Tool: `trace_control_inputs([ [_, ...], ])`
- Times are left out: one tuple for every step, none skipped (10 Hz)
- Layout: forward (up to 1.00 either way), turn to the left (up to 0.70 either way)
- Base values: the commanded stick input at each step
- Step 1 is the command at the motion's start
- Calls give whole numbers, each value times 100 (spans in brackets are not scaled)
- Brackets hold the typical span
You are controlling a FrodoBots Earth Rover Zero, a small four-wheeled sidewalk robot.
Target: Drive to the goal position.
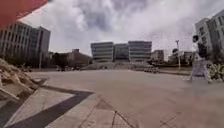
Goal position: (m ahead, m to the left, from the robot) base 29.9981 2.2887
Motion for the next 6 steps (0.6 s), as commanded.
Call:
trace_control_inputs([
  [70,0],
  [70,0],
  [70,0],
  [70,0],
  [70,0],
  [70,0],
])
